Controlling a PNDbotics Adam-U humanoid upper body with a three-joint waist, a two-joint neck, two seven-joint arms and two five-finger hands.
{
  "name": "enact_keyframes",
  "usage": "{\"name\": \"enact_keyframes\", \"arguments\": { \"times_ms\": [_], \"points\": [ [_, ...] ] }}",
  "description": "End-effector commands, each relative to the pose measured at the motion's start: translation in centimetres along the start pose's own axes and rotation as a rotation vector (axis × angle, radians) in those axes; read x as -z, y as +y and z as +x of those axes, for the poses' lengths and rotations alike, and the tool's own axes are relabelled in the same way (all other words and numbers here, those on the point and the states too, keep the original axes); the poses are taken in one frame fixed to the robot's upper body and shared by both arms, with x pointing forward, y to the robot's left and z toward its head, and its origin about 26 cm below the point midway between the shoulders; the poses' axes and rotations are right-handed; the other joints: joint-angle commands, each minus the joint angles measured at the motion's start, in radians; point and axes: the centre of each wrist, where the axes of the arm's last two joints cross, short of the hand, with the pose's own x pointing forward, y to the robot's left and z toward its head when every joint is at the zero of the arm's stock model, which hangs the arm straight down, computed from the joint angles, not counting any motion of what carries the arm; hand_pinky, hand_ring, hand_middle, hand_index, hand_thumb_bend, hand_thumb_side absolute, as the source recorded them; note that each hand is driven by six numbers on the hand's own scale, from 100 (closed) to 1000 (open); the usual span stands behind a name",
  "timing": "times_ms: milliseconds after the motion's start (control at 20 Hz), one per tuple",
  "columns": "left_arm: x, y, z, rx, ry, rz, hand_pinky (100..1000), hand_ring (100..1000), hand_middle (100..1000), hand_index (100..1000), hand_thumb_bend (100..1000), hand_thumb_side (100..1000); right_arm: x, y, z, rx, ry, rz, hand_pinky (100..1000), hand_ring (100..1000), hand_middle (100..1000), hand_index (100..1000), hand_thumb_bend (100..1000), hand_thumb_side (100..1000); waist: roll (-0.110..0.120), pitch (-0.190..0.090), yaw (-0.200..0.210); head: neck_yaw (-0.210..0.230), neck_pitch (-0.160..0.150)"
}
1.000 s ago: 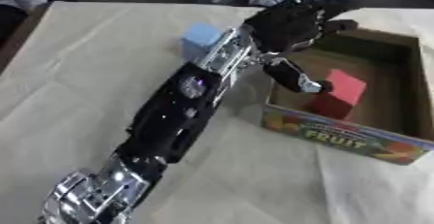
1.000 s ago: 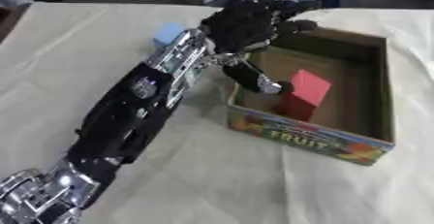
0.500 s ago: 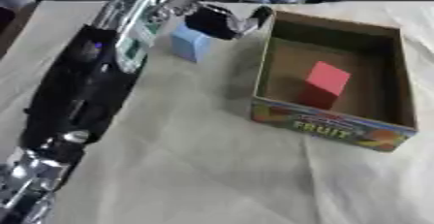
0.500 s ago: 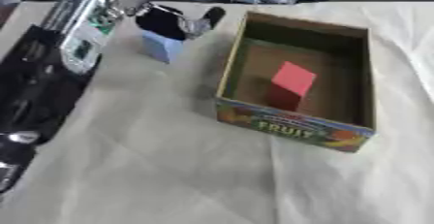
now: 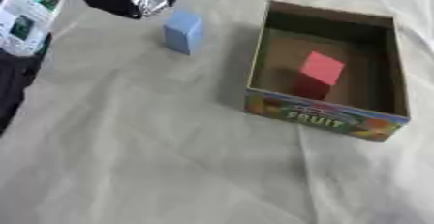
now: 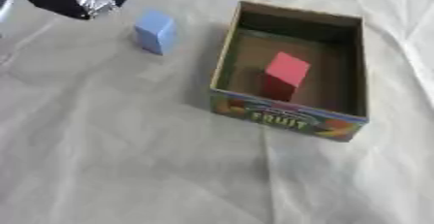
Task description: Pick up objects on the table and place them in the box.
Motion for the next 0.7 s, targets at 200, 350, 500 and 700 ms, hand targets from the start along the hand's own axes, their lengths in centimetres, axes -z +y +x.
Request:
{"name": "enact_keyframes", "arguments": {
  "times_ms": [200, 350, 500, 700],
  "points": [
    [-3.5, 0.8, -2.8, 0.049, 0.046, -0.083, 685, 852, 1000, 900, 215, 884, 0.6, -0.4, 0.7, -0.051, -0.017, 0.048, 857, 741, 563, 865, 473, 909, 0.007, -0.011, -0.001, 0.004, -0.013],
    [-4.1, 0.6, -4.0, 0.064, 0.034, -0.139, 688, 853, 1000, 894, 300, 866, 0.5, -0.4, 0.7, -0.059, -0.017, 0.052, 857, 741, 562, 863, 474, 910, 0.006, -0.009, -0.006, 0.012, -0.026],
    [-4.0, 0.6, -5.0, 0.089, 0.014, -0.189, 698, 855, 1000, 893, 329, 860, 0.3, -0.4, 0.7, -0.065, -0.016, 0.057, 857, 741, 561, 863, 475, 911, 0.006, -0.008, -0.011, 0.010, -0.042],
    [-3.5, 0.6, -5.6, 0.128, -0.021, -0.228, 713, 862, 1000, 882, 347, 866, 0.2, -0.4, 0.7, -0.069, -0.012, 0.062, 858, 741, 561, 864, 475, 911, 0.008, -0.007, -0.018, -0.001, -0.081]
  ]
}}
